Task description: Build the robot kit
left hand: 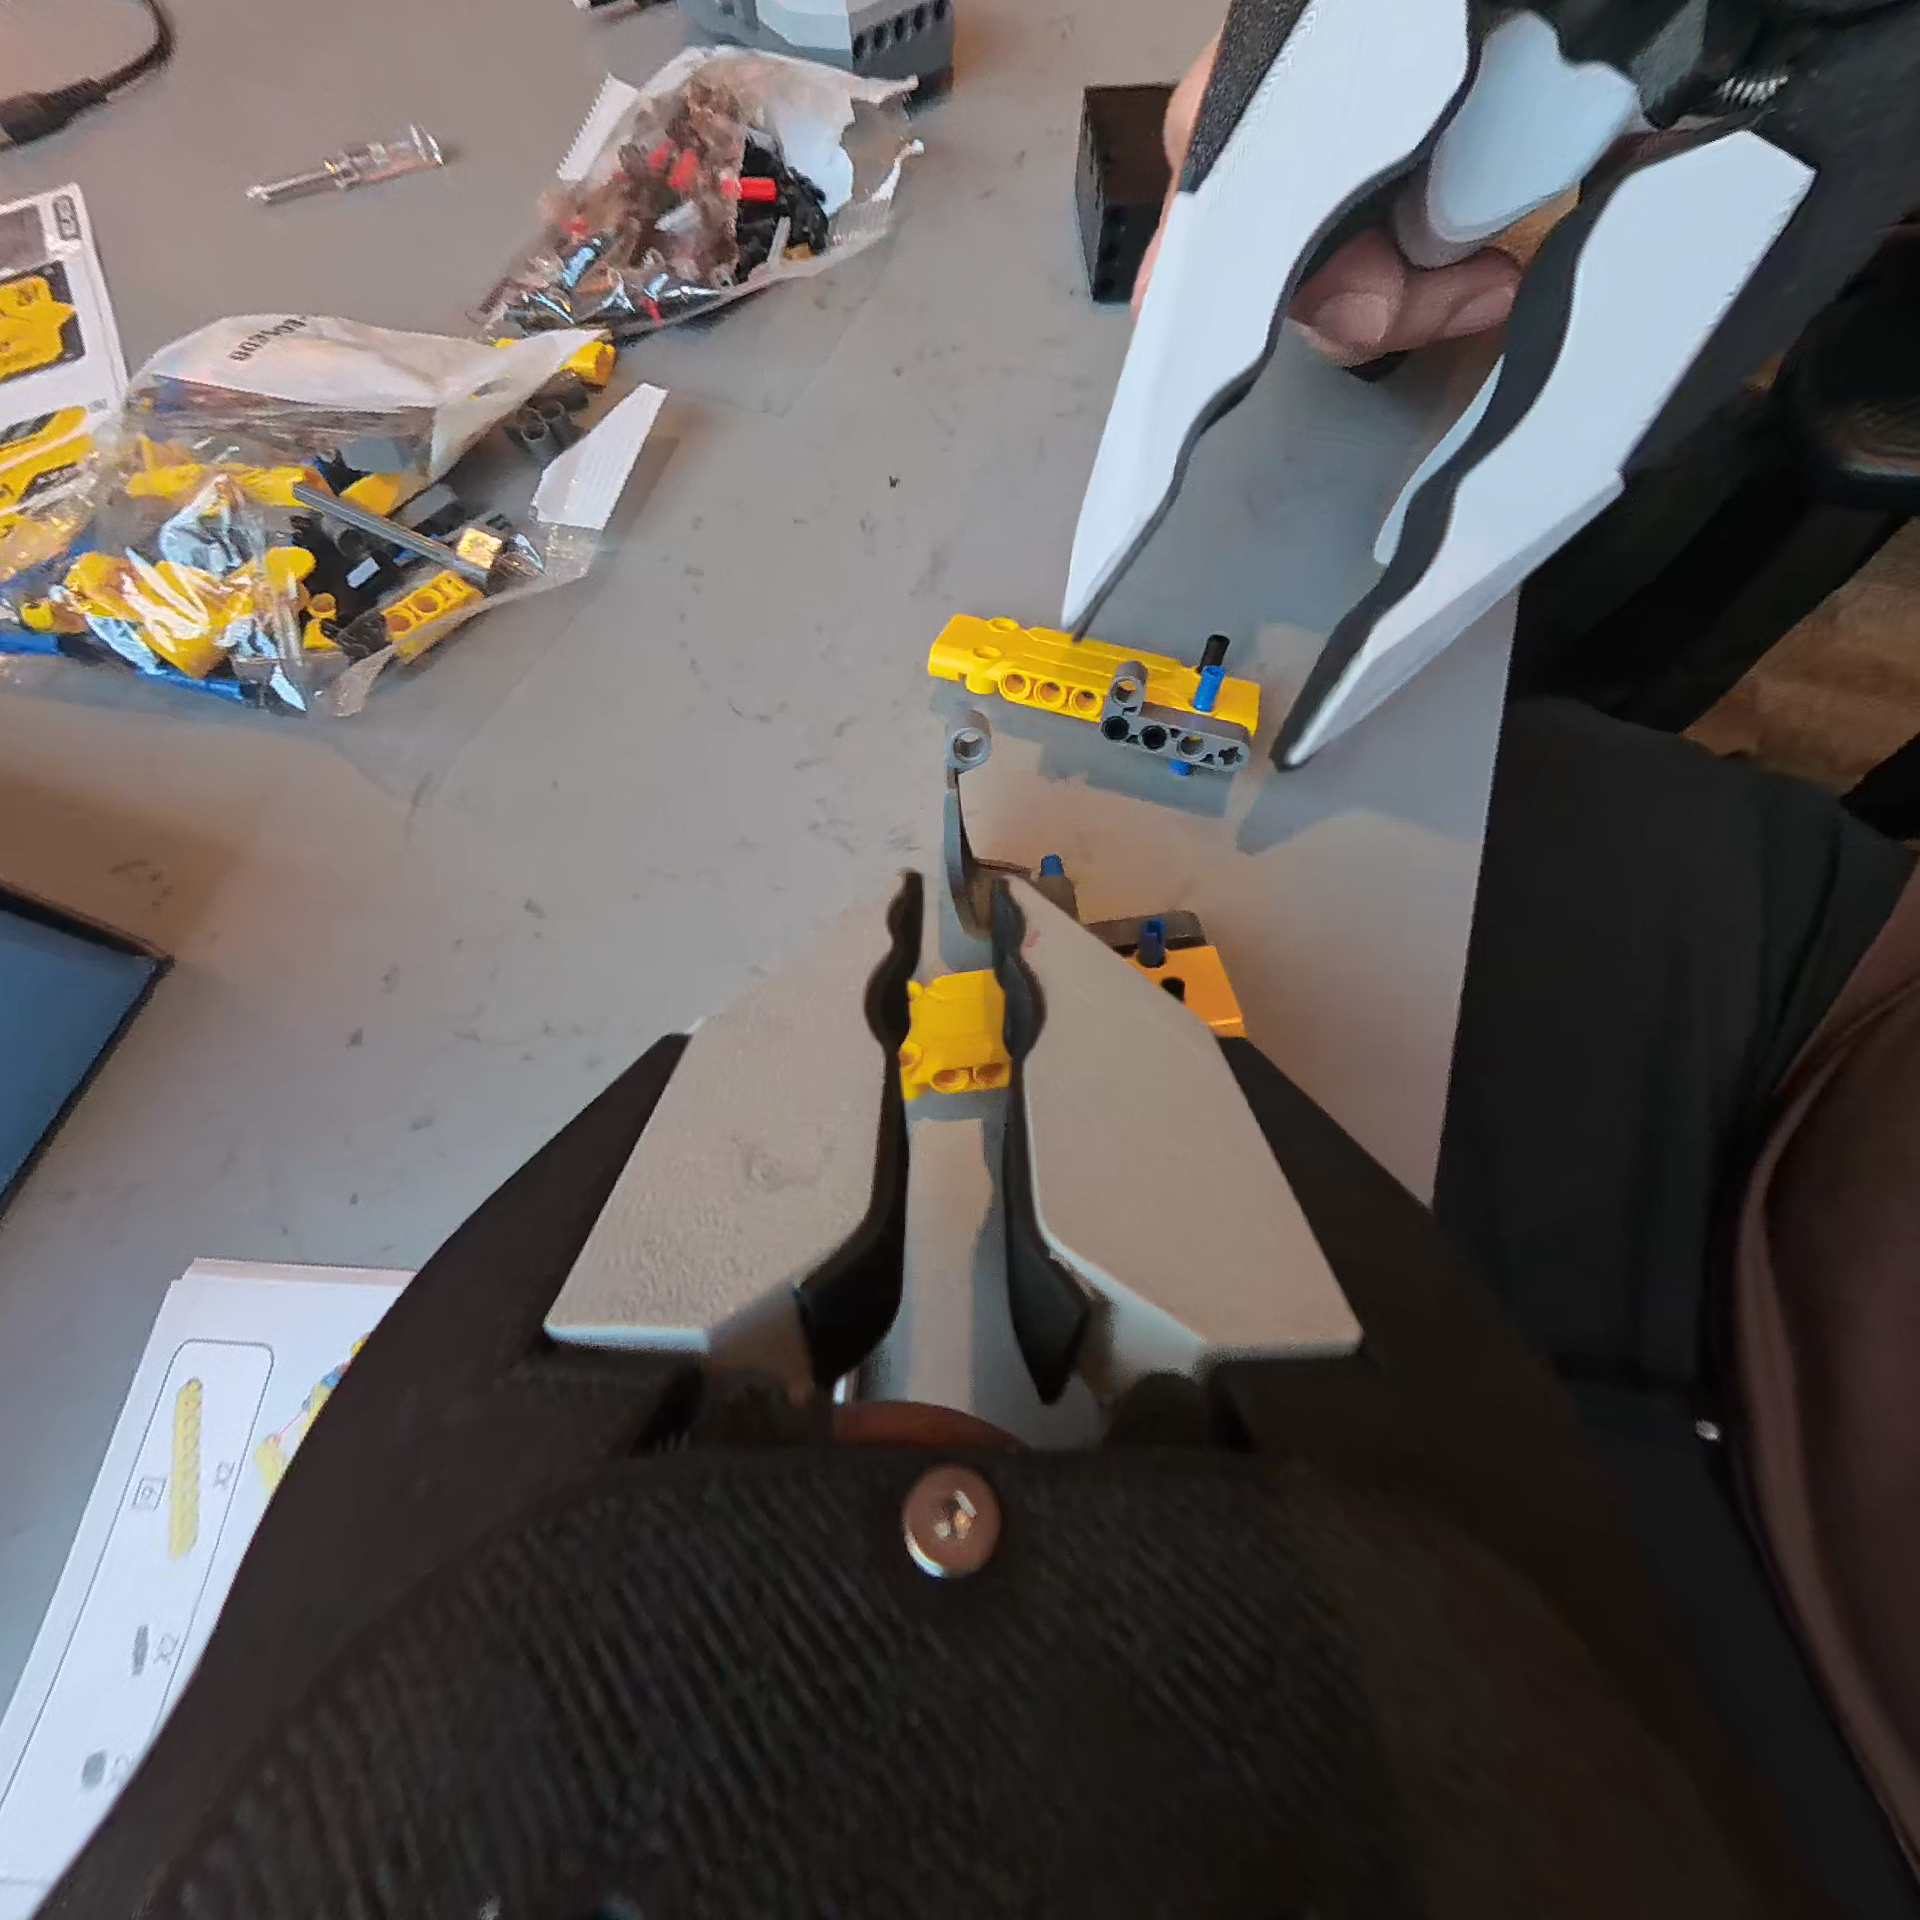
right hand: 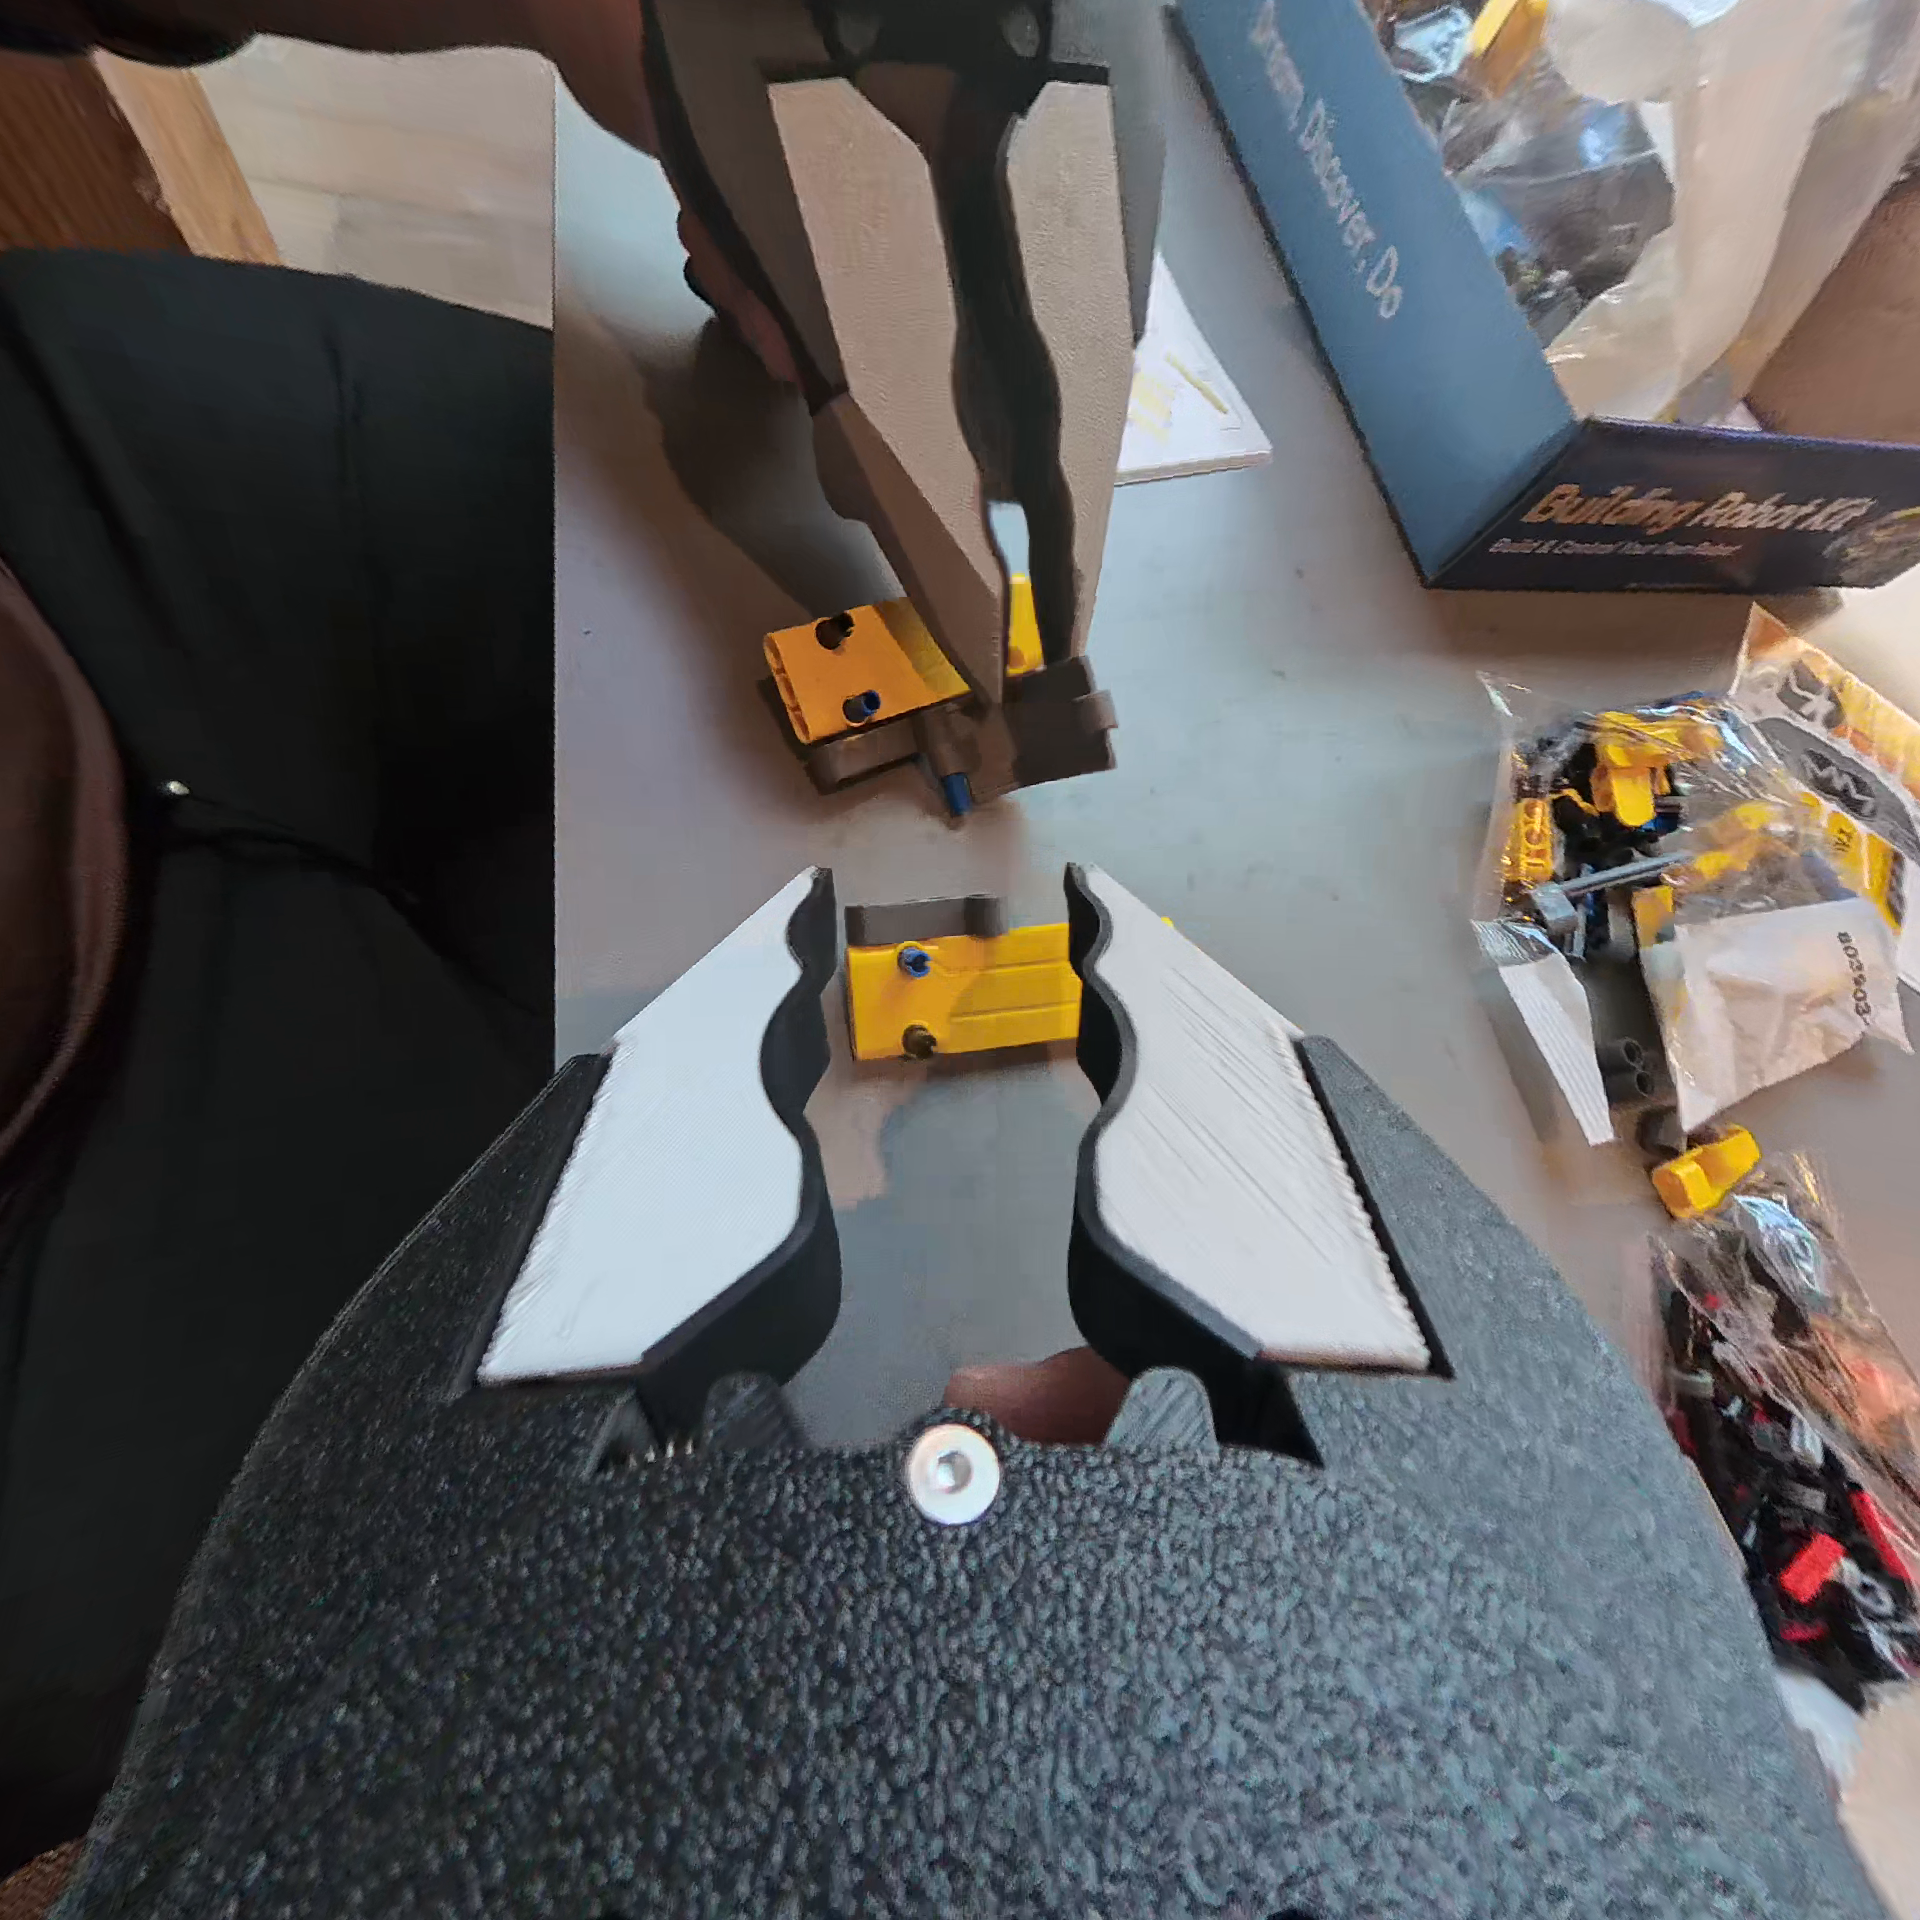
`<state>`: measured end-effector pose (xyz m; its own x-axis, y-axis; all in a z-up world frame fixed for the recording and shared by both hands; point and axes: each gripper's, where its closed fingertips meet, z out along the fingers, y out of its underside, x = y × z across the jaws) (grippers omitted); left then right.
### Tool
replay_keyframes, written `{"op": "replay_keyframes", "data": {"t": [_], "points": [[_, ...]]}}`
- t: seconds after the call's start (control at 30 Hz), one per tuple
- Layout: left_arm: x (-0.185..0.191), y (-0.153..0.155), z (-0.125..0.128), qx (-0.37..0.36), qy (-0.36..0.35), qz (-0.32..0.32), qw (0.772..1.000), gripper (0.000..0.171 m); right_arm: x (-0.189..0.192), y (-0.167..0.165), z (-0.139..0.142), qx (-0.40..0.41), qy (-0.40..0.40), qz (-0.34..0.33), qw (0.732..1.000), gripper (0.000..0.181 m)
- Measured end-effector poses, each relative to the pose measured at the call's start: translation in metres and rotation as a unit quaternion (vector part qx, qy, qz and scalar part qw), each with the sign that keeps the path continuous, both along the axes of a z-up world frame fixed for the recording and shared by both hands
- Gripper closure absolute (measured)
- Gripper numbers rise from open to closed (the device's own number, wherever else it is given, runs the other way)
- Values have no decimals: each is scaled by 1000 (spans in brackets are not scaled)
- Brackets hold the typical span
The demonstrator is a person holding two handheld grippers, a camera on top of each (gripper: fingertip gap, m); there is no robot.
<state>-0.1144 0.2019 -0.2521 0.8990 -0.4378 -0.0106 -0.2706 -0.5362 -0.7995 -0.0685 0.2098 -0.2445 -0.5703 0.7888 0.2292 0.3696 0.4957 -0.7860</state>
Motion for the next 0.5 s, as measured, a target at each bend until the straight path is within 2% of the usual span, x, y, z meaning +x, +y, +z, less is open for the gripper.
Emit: {"op": "replay_keyframes", "data": {"t": [0.07,0.17,0.23,0.37,0.43,0.5], "points": [[-4,-5,6,0,-19,10,1000,149,3,6,5,-6,3,-8,1000,133],[-11,-16,12,-24,-45,45,998,94,6,13,4,-14,-7,-20,1000,117],[-8,-24,10,-46,-39,56,997,68,6,17,-3,-9,-25,-19,999,109],[-1,-32,-11,-86,19,47,995,61,0,19,-15,-8,-58,-8,998,105],[0,-32,-20,-99,41,43,993,69,-3,20,-20,-20,-72,-10,997,104],[5,-29,-23,-102,34,36,994,77,-3,22,-25,-28,-88,-13,996,100]]}}
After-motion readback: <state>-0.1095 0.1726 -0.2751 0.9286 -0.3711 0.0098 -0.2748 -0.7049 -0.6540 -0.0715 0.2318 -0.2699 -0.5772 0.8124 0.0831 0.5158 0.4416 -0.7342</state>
